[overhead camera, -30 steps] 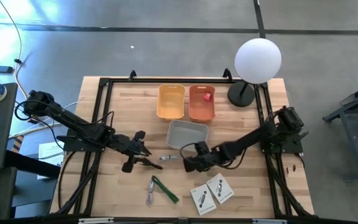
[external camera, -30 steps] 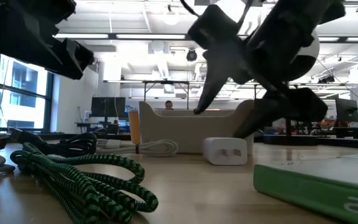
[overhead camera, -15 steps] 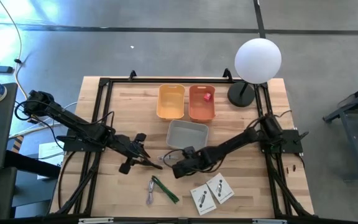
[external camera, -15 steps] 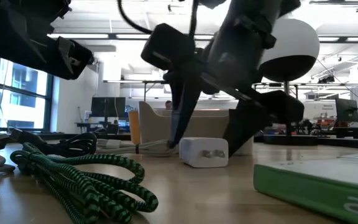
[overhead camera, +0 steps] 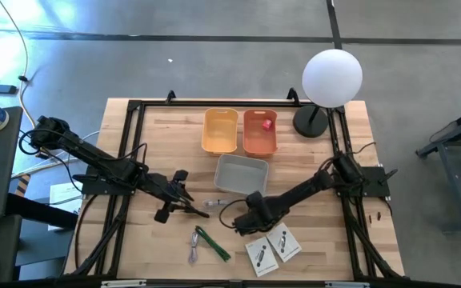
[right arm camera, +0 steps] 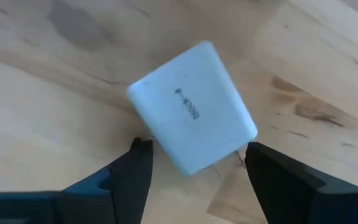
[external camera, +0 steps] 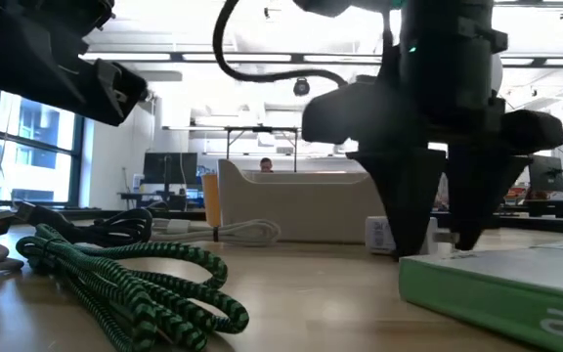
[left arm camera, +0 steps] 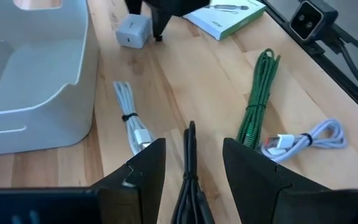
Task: Pick and place items into bin
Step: Put the white charger adapter into the orange bin
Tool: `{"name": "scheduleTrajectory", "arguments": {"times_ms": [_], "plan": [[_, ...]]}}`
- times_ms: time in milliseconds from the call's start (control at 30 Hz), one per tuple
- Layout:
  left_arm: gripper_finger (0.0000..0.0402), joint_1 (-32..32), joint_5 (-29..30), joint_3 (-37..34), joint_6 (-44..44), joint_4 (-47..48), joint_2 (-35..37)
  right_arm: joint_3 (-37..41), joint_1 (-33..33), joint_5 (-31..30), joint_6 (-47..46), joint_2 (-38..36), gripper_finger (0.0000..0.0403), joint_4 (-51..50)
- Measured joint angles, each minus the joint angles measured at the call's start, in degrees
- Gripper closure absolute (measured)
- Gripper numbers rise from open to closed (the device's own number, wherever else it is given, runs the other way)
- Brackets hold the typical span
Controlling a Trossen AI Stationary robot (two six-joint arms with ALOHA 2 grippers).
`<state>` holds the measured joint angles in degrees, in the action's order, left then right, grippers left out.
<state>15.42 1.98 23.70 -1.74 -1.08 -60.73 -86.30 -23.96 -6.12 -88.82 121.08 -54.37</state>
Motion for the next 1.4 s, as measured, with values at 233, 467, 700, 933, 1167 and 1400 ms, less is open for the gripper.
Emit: {"name": "scheduleTrajectory", "arguments": {"times_ms": [233,467,700,933,1167,1400], "plan": [[0.0252,-0.01,0.1,0.0,-0.36,-0.02,0.0,-0.02,-0.46,-1.85,2.96,0.0,0.0179,1.56],[0.0252,0.0,0.02,0.0,-1.51,-0.02,0.0,0.0,-0.42,-0.03,7.02,-0.09,0.0174,0.56],[0.0252,-0.02,0.07,0.0,-1.52,-0.04,0.0,-0.02,-0.2,-1.89,12.69,-1.76,0.0151,0.28],[0.0252,0.0,0.17,0.0,-1.55,-0.06,0.02,-0.02,1.61,-2.57,18.41,-2.27,0.0137,-0.39],[0.0252,-0.01,0.17,0.0,-3.05,-0.06,0.02,0.0,4.02,-2.51,23.13,-2.05,0.0139,-0.61],[0.0252,-0.02,0.17,0.0,-3.26,-0.06,0.0,0.0,5.25,-0.84,25.86,-1.84,0.0139,-0.61]]}}
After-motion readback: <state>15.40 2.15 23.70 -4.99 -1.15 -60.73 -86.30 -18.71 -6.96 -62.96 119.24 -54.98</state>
